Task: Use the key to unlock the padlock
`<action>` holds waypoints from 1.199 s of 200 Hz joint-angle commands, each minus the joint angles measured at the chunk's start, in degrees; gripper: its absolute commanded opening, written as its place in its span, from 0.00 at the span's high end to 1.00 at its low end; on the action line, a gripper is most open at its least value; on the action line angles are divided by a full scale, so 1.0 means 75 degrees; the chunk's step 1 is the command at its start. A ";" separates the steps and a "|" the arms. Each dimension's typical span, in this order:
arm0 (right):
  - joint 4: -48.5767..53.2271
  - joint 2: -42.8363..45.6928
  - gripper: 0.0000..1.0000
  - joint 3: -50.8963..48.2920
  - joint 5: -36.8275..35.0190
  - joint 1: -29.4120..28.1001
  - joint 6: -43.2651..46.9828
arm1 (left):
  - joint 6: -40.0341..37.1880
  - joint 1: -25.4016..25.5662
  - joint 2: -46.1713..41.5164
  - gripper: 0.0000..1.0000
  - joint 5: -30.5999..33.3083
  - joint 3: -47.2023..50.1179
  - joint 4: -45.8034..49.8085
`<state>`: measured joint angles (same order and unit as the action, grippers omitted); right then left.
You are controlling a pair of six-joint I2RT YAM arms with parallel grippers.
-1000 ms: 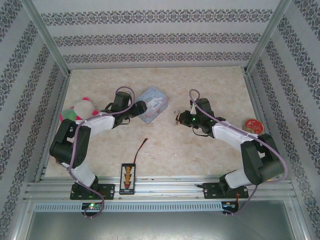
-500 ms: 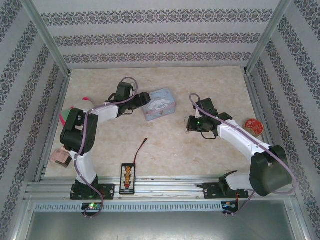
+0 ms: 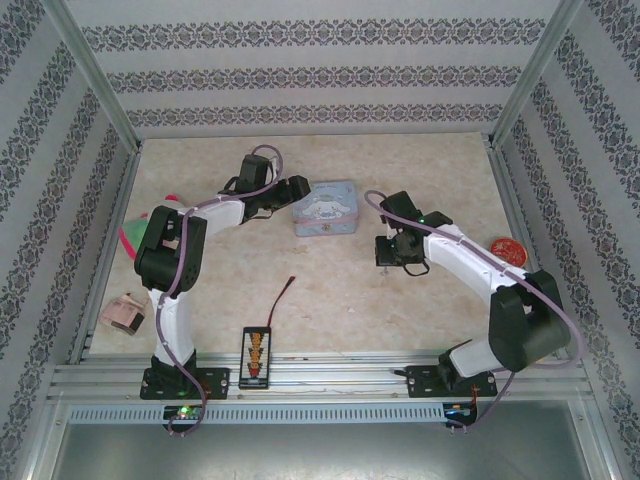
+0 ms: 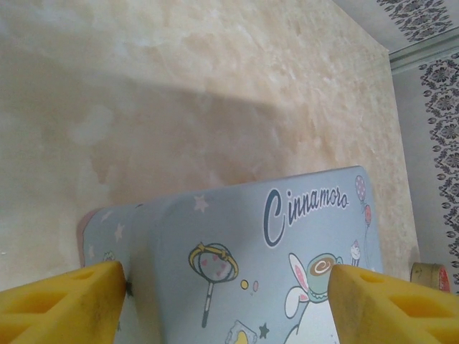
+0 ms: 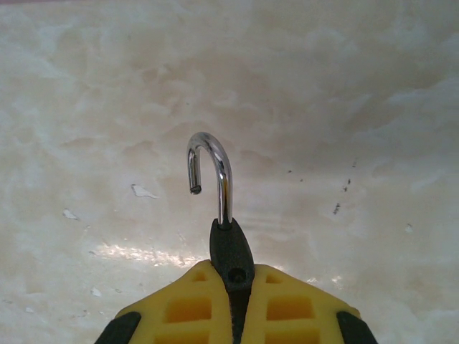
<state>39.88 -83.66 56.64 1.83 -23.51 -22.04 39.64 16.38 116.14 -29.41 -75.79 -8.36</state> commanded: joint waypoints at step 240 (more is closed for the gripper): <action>0.1335 -0.2126 1.00 0.1869 -0.1830 0.0179 0.1202 | -0.0875 -0.0869 -0.5551 0.01 0.2603 0.3862 0.1130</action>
<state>47.35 -98.24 68.71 -8.40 -22.61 -14.44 35.83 11.07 77.82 -13.91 -48.31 -2.92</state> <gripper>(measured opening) 0.061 0.993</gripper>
